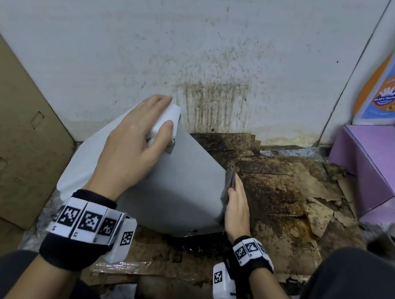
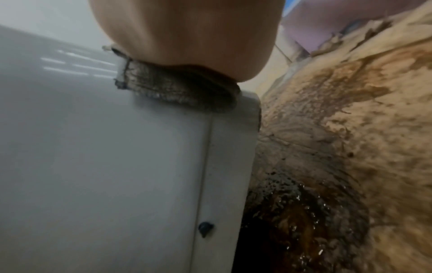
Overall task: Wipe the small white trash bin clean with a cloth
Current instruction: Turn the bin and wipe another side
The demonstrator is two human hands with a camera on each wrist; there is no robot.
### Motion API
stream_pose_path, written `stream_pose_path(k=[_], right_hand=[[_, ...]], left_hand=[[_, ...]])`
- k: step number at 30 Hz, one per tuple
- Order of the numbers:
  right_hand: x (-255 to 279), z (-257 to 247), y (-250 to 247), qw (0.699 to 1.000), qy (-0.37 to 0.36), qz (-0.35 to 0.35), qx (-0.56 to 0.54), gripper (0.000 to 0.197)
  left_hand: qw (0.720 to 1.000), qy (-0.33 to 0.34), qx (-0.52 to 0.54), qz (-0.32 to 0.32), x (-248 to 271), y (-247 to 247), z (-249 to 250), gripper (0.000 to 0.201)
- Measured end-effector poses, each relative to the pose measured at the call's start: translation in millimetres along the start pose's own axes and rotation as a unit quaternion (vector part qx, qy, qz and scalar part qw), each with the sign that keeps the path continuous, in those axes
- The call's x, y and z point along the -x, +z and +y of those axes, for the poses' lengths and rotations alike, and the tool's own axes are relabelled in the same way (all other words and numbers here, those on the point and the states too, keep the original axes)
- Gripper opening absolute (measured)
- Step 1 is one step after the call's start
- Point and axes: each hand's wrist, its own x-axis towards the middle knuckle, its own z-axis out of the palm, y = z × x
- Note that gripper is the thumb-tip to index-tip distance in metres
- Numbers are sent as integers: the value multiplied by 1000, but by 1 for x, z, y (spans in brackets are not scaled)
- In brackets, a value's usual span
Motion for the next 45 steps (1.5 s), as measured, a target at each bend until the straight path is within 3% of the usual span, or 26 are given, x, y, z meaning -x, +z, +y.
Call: stream_pose_path(k=[5, 8, 15, 18, 22, 27, 32, 36, 41, 45], right_hand=[[-1, -21, 9, 999, 22, 14, 20, 63], [2, -52, 22, 999, -27, 18, 32, 73], [16, -158, 52, 981, -159, -109, -23, 59], [13, -156, 55, 970, -204, -131, 0, 56], [11, -122, 50, 959, -263, -86, 67, 58], [3, -71, 25, 975, -196, -79, 73, 58], [-3, -4, -3, 996, -42, -46, 63, 52], [-9, 3, -5, 998, 15, -31, 48, 54], [-2, -39, 12, 1000, -21, 6, 22, 63], [12, -108, 36, 991, -122, -49, -3, 64]], left_hand=[[1000, -2, -3, 3, 0, -1, -1, 50], [1000, -6, -1, 6, 0, -2, -3, 50], [1000, -3, 5, 7, 0, -2, -4, 50], [1000, -10, 18, 14, 1, -4, -7, 48], [1000, -8, 18, 14, 0, -3, -6, 48], [999, -19, 32, 18, 0, -4, -6, 48], [999, -17, 35, 18, 0, -3, -1, 47], [1000, -14, 25, 8, -3, 1, 3, 48], [1000, -16, 19, 15, -3, 0, 3, 50], [1000, -8, 16, 13, -1, 1, 4, 51]])
